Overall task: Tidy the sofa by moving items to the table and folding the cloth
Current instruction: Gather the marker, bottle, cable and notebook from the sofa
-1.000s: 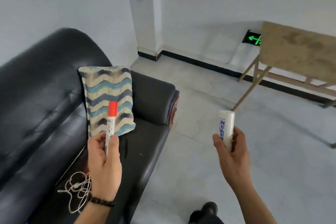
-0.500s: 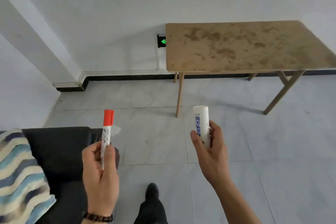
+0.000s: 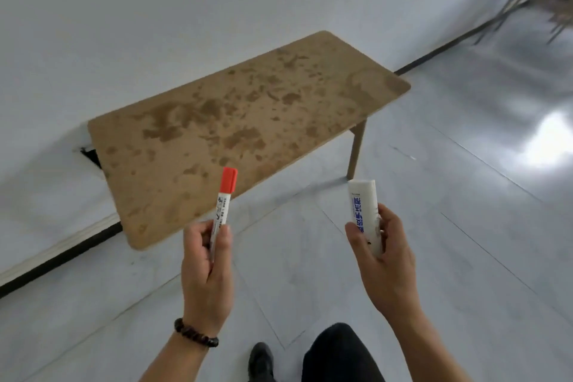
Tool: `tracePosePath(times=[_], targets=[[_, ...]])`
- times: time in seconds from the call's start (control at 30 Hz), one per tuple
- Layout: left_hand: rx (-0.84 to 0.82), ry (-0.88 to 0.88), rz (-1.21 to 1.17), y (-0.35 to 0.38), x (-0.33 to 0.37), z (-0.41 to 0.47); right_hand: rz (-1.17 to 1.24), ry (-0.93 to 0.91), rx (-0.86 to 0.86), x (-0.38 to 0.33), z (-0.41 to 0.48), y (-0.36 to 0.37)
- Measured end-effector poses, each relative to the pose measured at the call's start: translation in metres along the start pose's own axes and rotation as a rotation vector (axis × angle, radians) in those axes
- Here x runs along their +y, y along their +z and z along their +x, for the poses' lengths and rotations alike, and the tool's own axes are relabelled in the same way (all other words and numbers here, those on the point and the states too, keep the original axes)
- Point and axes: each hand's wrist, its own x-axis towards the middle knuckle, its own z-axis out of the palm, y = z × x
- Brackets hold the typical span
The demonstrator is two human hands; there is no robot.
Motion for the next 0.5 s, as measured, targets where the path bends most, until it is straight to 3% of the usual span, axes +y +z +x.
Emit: tracePosePath(times=[0.27, 0.5], targets=[[-0.154, 0.02, 0.047, 0.174, -0.001, 0.131, 0.081, 0.12, 0.14, 0.056, 0.177, -0.007], [-0.097, -0.04, 0.089, 0.305, 0.017, 0.24, 0.042, 0.055, 0.018, 0.047, 0.389, -0.024]])
